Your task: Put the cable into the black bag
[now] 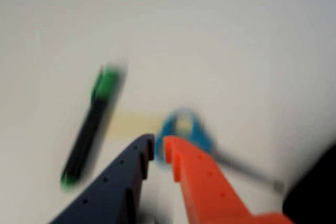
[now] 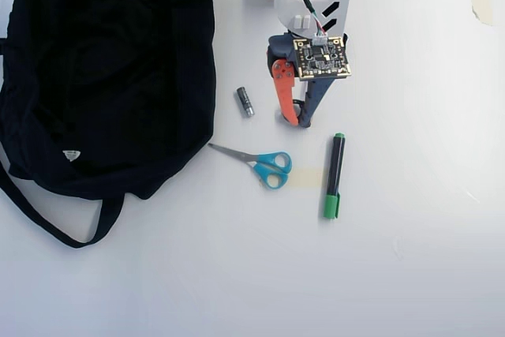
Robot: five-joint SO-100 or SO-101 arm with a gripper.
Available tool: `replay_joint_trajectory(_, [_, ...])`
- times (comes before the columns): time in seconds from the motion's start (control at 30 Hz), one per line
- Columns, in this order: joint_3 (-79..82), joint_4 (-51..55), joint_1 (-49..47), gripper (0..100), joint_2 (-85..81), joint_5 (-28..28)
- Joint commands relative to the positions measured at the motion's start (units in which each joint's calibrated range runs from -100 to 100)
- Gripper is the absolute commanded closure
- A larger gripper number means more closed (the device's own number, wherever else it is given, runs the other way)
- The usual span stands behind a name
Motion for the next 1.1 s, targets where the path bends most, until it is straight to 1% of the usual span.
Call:
replay_joint_trajectory(0.0, [-2.95,8.15,0.20,98,-3.94,0.38])
replay_joint_trajectory(0.1, [-2.95,12.89,-0.33,98,-4.60,0.38])
replay_joint_trajectory(0.3, [-2.68,26.07,-0.92,98,-4.60,0.33])
replay_joint_trajectory(0.43, [-2.50,31.15,-0.85,98,-4.60,0.38])
replay_joint_trajectory(0.6, [-3.04,32.09,-1.97,98,-4.68,0.54])
replay_joint_trajectory(0.77, [-2.15,32.87,-2.42,98,-5.43,4.73])
replay_joint_trajectory(0.9, [-2.95,35.20,-1.90,98,-5.51,6.57])
replay_joint_trajectory(1.07, [-2.86,35.71,-2.05,98,-5.51,6.62])
